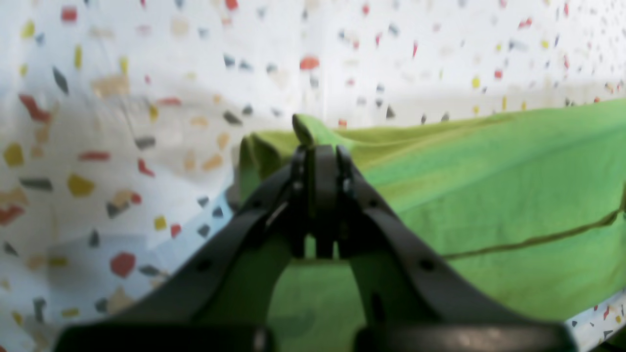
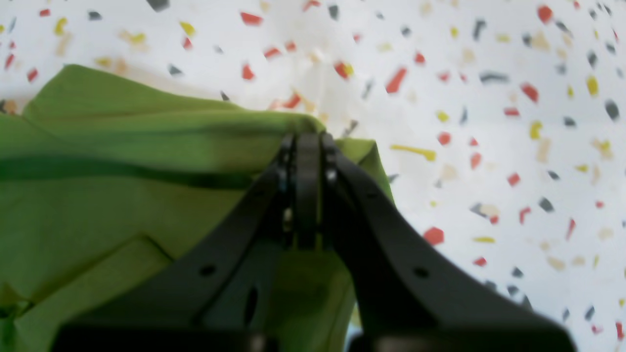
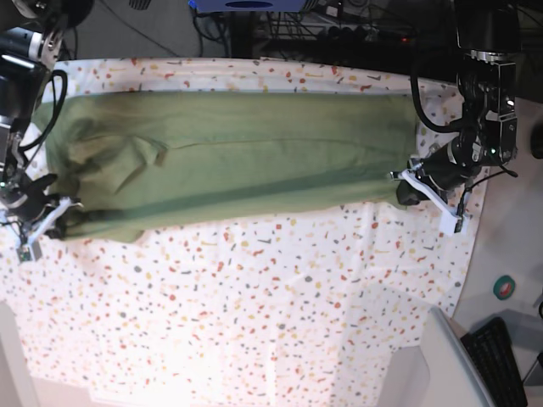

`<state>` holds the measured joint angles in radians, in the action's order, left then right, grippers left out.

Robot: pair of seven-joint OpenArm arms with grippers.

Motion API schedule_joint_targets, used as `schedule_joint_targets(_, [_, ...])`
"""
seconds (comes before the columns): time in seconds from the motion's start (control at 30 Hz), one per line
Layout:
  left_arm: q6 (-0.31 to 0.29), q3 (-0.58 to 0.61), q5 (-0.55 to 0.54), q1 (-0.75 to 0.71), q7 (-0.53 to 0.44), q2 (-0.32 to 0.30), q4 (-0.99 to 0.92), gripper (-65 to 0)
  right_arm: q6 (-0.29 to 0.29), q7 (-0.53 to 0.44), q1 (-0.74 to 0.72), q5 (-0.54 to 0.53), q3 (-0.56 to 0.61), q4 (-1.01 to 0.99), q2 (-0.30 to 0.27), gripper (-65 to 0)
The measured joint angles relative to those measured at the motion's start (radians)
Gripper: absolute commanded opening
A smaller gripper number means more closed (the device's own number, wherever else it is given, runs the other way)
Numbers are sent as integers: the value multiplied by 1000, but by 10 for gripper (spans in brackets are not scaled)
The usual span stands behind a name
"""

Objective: Layout the t-shirt on the table in an organized manner, then fold the t-shirt properly
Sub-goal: 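Lay the held hem onto the collar edge with both grippers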

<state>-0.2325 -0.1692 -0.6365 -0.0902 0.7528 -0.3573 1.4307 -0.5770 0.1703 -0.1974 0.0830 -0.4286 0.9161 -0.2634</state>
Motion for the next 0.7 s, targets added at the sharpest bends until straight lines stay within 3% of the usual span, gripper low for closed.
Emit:
schedule_joint_targets(0.1, [0, -4, 0, 1, 0, -4, 2, -650, 0, 20, 32, 2, -60, 51, 27, -650])
schedule_joint_targets(0.33, [-3, -5, -3, -4, 0, -35, 64, -650, 0, 34, 117, 0, -76, 137, 42, -650])
schedule_joint_targets(0.7, [-3, 6, -4, -63, 1, -51, 102, -650, -8, 145, 214, -5, -117, 311, 97, -650])
